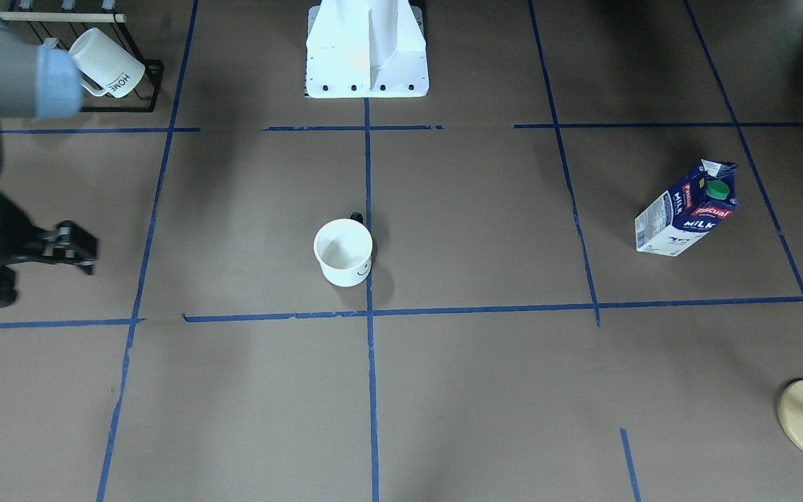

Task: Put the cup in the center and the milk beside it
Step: 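Open the right gripper and lift it away from the mug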

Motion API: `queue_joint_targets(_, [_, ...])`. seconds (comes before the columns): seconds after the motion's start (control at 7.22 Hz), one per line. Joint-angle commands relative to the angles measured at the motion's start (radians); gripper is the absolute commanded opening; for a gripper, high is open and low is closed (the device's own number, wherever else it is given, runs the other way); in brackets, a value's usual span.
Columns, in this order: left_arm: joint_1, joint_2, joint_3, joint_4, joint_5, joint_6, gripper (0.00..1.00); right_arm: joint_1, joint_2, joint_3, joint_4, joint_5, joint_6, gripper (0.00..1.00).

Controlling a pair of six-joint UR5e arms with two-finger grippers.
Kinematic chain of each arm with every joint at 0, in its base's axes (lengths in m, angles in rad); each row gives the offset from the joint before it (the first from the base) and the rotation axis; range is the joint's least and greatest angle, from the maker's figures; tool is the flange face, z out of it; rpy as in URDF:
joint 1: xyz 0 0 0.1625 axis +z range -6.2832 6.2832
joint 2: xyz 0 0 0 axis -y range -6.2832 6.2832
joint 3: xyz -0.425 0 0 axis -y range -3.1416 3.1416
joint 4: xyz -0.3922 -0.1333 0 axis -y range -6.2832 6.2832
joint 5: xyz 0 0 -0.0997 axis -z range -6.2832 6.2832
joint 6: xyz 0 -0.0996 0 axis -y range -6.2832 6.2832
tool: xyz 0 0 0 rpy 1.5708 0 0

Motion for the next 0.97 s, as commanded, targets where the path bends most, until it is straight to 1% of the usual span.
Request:
queue_joint_targets(0.0, [0.000,-0.016,0.013,-0.007,-0.004,0.002,1.00,0.189,-0.183,0.008,0.002,0.054,-0.314,1.00])
queue_joint_targets(0.28, [0.000,-0.019,-0.028,-0.010,-0.002,-0.001,1.00,0.317,-0.385,0.079,0.007,0.051,-0.465,1.00])
queue_joint_targets(0.42, [0.002,-0.014,-0.052,-0.011,-0.019,-0.001,1.00,0.331,-0.477,0.078,0.078,0.048,-0.466,1.00])
queue_joint_targets(0.55, [0.003,-0.025,-0.057,-0.008,-0.033,-0.009,1.00,0.331,-0.530,0.074,0.158,0.046,-0.419,1.00])
queue_joint_targets(0.69, [0.003,-0.042,-0.069,-0.010,-0.033,-0.120,1.00,0.331,-0.532,0.084,0.189,0.048,-0.335,1.00])
queue_joint_targets(0.83, [0.027,-0.048,-0.123,-0.010,-0.033,-0.242,1.00,0.328,-0.530,0.079,0.218,0.049,-0.308,1.00])
